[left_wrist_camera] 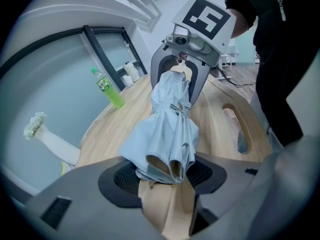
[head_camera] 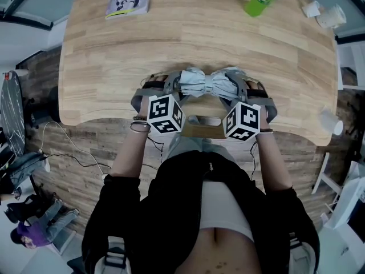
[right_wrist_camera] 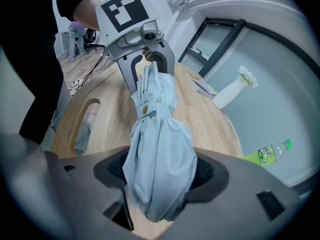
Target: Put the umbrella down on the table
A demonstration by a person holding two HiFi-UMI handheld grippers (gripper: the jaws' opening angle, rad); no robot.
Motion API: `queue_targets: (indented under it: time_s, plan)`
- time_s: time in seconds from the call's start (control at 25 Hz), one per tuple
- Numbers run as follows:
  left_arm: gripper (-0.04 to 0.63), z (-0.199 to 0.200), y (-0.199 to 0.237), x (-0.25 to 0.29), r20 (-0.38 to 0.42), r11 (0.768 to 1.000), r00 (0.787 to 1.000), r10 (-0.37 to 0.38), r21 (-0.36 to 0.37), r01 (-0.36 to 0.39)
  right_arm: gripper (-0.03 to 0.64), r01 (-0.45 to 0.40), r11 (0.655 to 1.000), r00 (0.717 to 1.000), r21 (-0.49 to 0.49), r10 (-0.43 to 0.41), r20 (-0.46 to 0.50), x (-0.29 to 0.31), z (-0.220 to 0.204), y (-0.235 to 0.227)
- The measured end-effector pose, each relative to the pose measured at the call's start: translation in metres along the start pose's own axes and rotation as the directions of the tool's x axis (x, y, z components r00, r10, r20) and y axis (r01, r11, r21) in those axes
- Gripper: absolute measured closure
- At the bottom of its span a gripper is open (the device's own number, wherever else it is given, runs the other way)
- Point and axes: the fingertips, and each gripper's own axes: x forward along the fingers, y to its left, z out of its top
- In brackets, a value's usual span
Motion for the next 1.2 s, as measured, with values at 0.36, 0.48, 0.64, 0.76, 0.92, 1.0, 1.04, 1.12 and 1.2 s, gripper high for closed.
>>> queue_targets:
  time_s: [0.36,0.48,0.64,0.76,0.92,1.0,1.04,1.12,1.2]
  plan:
    - [0.339,-0.0044,-0.002,0.0053,0.002,1.0,1.0,-0.01,-0.014,0.01,0.298,-0.011,1.0,1.0,-0.005,0.011,-0.005,0.004,-0.0002,0.0016]
    - [0.338,-0.0051,-0.0021,0.0065,-0.001,1.0,1.0,-0.012,-0.014,0.012,0.298,-0.01,1.0,1.0,-0.004,0.01,-0.006,0.0045,-0.0003,0.0018]
    - [0.328,-0.0066,-0.0017,0.0075,-0.01,1.0,1.0,-0.007,-0.013,0.007,0.298,-0.01,1.0,1.0,-0.005,0.01,-0.008,0.0046,0.0006,0.0022]
    - [0.322,-0.0072,-0.0021,0.0082,-0.013,1.0,1.0,0.006,-0.01,-0.006,0.298,-0.009,1.0,1.0,-0.003,0.009,0.0,0.005,0.0007,0.003]
    - [0.318,-0.0073,-0.0014,0.0079,-0.021,1.0,1.0,0.02,0.002,-0.02,0.296,-0.01,1.0,1.0,-0.001,0.01,0.01,0.0051,0.0004,0.0025]
    - [0.313,-0.0072,-0.0018,0.0069,-0.023,1.0,0.999,0.027,0.005,-0.027,0.295,-0.011,1.0,1.0,-0.002,0.011,0.017,0.0045,0.0004,0.0028]
    - [0.312,-0.0072,-0.0019,0.0066,-0.025,1.0,0.999,0.03,0.008,-0.029,0.295,-0.012,1.0,1.0,-0.002,0.012,0.021,0.0042,0.0004,0.0031]
    - [0.31,-0.0076,-0.0018,0.0056,-0.031,0.999,0.999,0.036,0.018,-0.035,0.295,-0.014,1.0,0.999,-0.002,0.014,0.029,0.0039,0.0008,0.0035]
    - [0.308,-0.0079,-0.0014,0.0037,-0.036,0.999,0.998,0.045,0.03,-0.044,0.293,-0.017,1.0,0.999,-0.002,0.017,0.037,0.0028,0.0015,0.0034]
